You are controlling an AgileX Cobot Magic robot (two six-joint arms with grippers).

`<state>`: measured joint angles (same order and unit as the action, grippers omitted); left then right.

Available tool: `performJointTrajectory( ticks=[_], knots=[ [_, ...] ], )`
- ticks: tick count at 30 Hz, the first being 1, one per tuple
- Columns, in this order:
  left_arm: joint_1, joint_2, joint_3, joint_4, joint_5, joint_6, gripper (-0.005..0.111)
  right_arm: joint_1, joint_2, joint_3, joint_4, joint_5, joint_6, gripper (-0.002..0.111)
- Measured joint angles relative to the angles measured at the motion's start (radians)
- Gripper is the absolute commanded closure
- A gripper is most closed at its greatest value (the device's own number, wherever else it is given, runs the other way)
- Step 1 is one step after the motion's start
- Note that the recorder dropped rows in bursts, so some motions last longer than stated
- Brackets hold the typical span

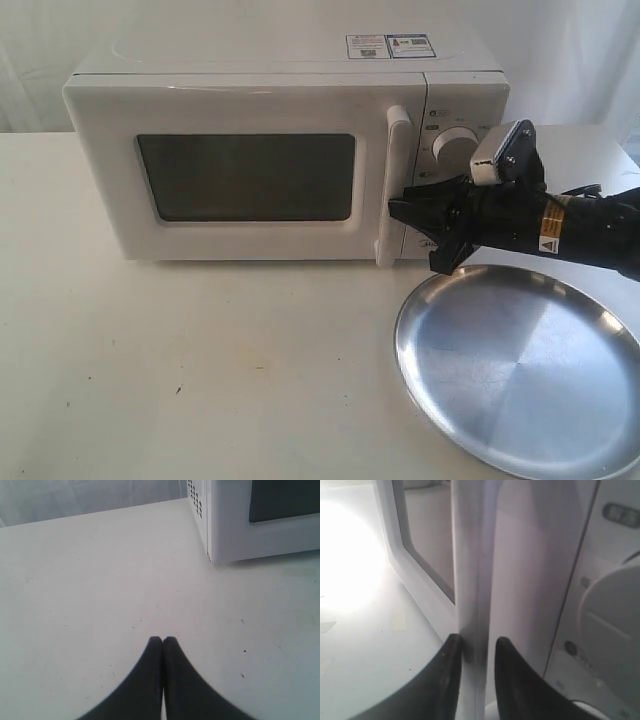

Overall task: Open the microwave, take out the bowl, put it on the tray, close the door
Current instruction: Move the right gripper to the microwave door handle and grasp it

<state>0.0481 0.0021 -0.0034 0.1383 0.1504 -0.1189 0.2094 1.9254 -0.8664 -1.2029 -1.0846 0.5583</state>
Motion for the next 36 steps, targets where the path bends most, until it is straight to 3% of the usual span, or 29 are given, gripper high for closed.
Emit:
performJointTrajectory(
  ticks=[8,36],
  knots=[
    [0.000,0.000,0.000,0.000,0.000,0.000,0.107,0.000,0.005,-0.002,-0.009,-0.002,0.017,0.063],
    [0.000,0.000,0.000,0.000,0.000,0.000,0.107,0.004,0.008,-0.089,-0.163,0.048,0.184,0.068]
  ],
)
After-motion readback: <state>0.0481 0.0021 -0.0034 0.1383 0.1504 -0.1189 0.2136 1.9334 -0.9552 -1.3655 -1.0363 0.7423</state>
